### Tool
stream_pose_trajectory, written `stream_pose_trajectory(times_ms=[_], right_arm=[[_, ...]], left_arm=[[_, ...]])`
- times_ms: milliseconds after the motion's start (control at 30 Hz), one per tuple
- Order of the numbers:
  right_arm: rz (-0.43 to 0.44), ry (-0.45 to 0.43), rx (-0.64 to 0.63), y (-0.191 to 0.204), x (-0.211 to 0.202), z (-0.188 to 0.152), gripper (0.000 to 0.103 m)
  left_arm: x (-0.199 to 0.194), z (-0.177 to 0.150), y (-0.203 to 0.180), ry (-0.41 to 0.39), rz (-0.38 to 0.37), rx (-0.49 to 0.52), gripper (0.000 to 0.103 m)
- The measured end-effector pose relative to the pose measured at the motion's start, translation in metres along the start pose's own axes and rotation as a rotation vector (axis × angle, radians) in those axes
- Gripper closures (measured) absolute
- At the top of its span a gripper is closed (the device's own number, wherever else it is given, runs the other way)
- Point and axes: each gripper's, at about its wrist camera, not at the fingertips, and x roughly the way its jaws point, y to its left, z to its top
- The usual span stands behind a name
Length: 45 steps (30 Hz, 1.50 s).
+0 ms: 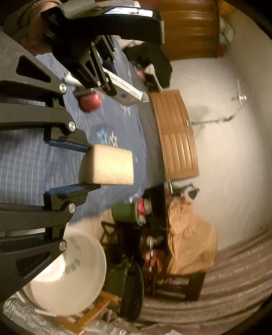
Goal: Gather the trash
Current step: 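Carry the tube box and sponge over the white bucket with both grippers, then open both grippers over the bucket to drop the tube box and sponge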
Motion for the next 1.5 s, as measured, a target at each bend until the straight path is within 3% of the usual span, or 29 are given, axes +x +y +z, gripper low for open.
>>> stream_pose_trajectory(times_ms=[233, 500, 700, 1033, 1500], right_arm=[[-0.129, -0.002, 0.052, -0.091, -0.011, 0.017, 0.073], [-0.27, 0.033, 0.117, -0.196, -0.026, 0.028, 0.072], [-0.326, 0.075, 0.133, -0.245, -0.024, 0.028, 0.072], [-0.317, 0.148, 0.176, -0.26, -0.007, 0.014, 0.072], [-0.293, 0.216, 0.188, -0.259, 0.011, 0.007, 0.072]], left_arm=[[0.013, 0.025, -0.068, -0.024, -0.1, 0.086, 0.079], [0.033, 0.044, -0.151, -0.009, -0.314, 0.17, 0.079], [0.053, 0.05, -0.195, 0.045, -0.454, 0.212, 0.079], [0.076, 0.047, -0.24, 0.101, -0.504, 0.298, 0.079], [0.082, 0.04, -0.253, 0.14, -0.518, 0.344, 0.079]])
